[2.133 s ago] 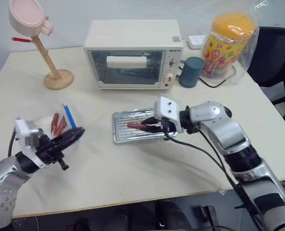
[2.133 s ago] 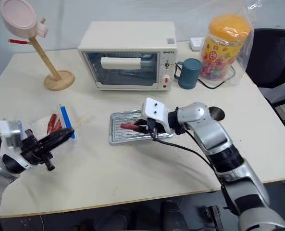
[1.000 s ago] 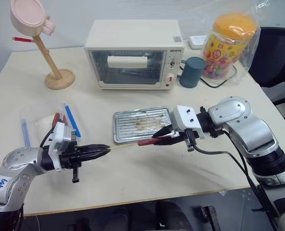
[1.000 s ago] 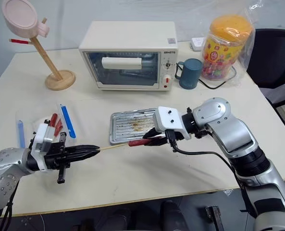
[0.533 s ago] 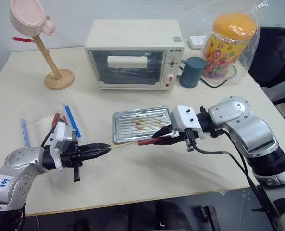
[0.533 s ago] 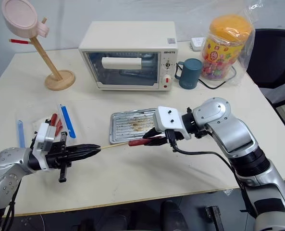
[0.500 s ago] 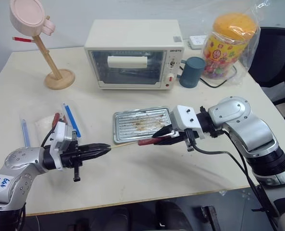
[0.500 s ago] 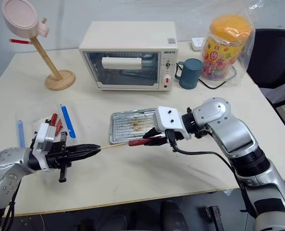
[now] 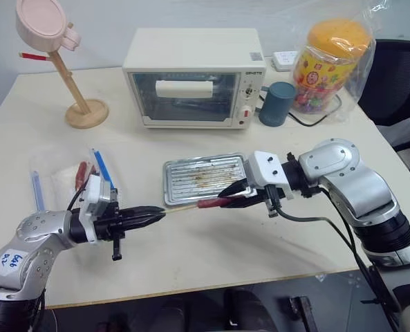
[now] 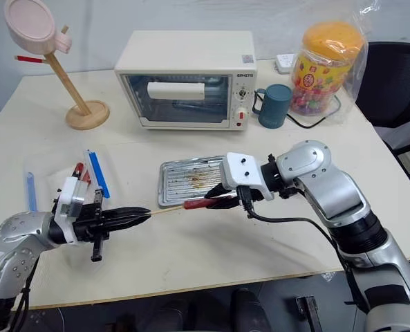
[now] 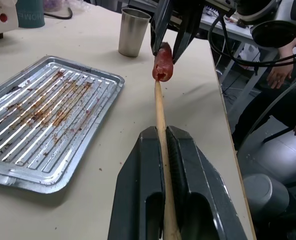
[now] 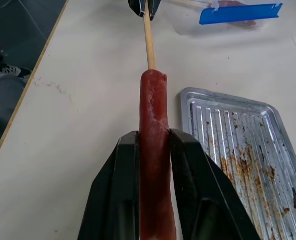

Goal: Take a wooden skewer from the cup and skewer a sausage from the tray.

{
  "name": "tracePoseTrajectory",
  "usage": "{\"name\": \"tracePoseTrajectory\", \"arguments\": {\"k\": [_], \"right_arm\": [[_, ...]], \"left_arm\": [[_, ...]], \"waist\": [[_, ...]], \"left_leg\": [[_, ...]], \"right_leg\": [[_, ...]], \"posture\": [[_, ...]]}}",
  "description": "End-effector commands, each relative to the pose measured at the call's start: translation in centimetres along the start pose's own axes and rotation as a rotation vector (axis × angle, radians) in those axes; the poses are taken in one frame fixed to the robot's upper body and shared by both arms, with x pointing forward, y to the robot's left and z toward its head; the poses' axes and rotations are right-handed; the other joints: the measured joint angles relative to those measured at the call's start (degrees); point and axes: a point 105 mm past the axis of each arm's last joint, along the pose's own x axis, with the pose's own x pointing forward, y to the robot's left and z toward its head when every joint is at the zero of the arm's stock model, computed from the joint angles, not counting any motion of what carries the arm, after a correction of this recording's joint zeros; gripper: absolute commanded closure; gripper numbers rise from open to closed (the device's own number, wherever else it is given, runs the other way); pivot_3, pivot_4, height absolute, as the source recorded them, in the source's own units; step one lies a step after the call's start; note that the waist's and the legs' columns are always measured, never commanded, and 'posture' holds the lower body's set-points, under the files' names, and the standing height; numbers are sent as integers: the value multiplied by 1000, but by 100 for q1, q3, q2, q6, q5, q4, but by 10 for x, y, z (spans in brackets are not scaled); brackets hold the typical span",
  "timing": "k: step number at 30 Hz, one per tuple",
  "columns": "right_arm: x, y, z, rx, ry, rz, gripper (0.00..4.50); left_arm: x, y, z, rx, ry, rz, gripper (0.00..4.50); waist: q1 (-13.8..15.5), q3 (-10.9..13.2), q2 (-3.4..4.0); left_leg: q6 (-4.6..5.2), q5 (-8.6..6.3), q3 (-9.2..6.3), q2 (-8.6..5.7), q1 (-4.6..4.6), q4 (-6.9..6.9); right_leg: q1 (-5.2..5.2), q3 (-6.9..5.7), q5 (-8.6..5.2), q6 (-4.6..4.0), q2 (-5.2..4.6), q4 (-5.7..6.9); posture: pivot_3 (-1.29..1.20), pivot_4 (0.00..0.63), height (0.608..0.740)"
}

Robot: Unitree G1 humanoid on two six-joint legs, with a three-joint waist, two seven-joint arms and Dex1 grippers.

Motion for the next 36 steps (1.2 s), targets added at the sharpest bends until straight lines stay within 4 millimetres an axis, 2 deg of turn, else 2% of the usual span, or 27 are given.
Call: {"name": "tracePoseTrajectory", "arguments": {"k": [1, 13, 21, 25, 36], "right_arm": [[1, 2, 11, -54, -17, 12, 3599], [0, 2, 10, -55, -11, 21, 3599], [-2, 2, 9, -48, 0, 28, 3599], [-1, 3, 8, -47, 3, 31, 3599], [-1, 2, 7, -46, 5, 26, 3599]], "left_arm": [[2, 0, 3, 26, -6, -1, 4500], [1, 1, 2, 27, -6, 4, 4500], [-10, 0, 5, 11, 4, 19, 4500], [-8, -1, 10, -1, -17, 7, 4500], [-1, -3, 8, -10, -11, -13, 4500]], "waist": [[0, 0, 0], [0, 0, 0], [1, 0, 0], [0, 0, 0], [3, 0, 0]], "left_leg": [[0, 0, 0, 0, 0, 0], [0, 0, 0, 0, 0, 1], [0, 0, 0, 0, 0, 1], [0, 0, 0, 0, 0, 2], [0, 0, 0, 0, 0, 6]], "right_leg": [[0, 0, 0, 0, 0, 0], [0, 0, 0, 0, 0, 1], [0, 0, 0, 0, 0, 1], [0, 0, 0, 0, 0, 1], [1, 0, 0, 0, 0, 3]], "posture": [[0, 150, 740], [0, 150, 740], [0, 150, 740], [0, 150, 740], [0, 150, 740]]}}
